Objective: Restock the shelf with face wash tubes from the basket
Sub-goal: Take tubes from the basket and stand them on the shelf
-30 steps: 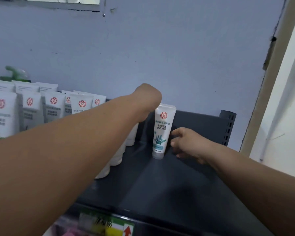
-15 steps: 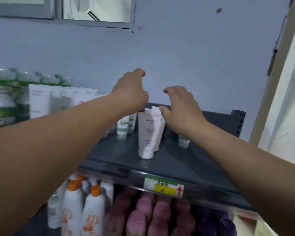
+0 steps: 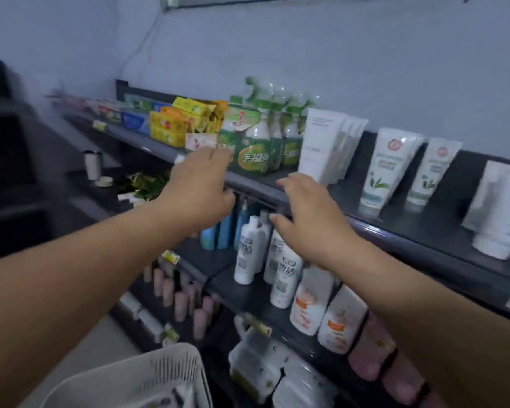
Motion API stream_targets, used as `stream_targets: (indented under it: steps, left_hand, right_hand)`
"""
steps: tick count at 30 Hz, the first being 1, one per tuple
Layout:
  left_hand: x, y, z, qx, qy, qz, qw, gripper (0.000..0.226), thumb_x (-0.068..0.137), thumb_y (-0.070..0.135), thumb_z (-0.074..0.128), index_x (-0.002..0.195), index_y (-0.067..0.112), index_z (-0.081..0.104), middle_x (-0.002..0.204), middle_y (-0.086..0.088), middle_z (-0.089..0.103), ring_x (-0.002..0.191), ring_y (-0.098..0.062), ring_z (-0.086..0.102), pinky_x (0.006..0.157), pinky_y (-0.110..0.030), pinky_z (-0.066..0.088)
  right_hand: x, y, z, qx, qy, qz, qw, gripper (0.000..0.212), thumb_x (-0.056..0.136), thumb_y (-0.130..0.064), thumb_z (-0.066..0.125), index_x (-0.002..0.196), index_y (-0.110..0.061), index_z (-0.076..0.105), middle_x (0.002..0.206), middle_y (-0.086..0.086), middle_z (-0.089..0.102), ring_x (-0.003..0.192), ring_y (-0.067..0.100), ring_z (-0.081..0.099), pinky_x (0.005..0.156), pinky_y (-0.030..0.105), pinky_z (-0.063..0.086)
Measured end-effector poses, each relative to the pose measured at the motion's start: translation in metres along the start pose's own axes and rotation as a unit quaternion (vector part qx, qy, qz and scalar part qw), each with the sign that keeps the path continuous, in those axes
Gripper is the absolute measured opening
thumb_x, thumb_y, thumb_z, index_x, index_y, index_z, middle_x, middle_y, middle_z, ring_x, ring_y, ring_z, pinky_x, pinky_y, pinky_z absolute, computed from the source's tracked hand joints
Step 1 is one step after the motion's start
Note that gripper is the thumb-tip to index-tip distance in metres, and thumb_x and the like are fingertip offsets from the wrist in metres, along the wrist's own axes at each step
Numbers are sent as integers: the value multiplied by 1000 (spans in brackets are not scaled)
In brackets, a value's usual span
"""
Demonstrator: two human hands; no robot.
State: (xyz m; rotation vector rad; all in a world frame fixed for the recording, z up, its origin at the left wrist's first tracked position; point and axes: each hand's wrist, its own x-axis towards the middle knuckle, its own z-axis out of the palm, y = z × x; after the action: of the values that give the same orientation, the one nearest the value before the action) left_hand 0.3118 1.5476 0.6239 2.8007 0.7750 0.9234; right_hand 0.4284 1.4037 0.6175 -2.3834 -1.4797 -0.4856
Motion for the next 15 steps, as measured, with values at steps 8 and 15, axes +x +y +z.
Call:
stream_targets:
  steps: [8,15]
  left_hand:
    - [-57,-105,31,32,-68,-97,992,66,84,28,58,144,17,32,139,-12,41,126,-34,39,98,-44,39]
    - [-109,-161,83,32,-138,-204,969,66,83,27,59,143,16,33,137,-12,43,124,-34,41,99,-44,39]
  right_hand:
    - [16,-71,110,53,-125,-31,990,60,95,-37,55,146,-17,31,151,4,28,138,27,29,113,42,29]
    - [6,-100,212,104,-218,-65,968,48,93,-29,57,137,-16,42,140,5,38,129,28,37,106,44,36]
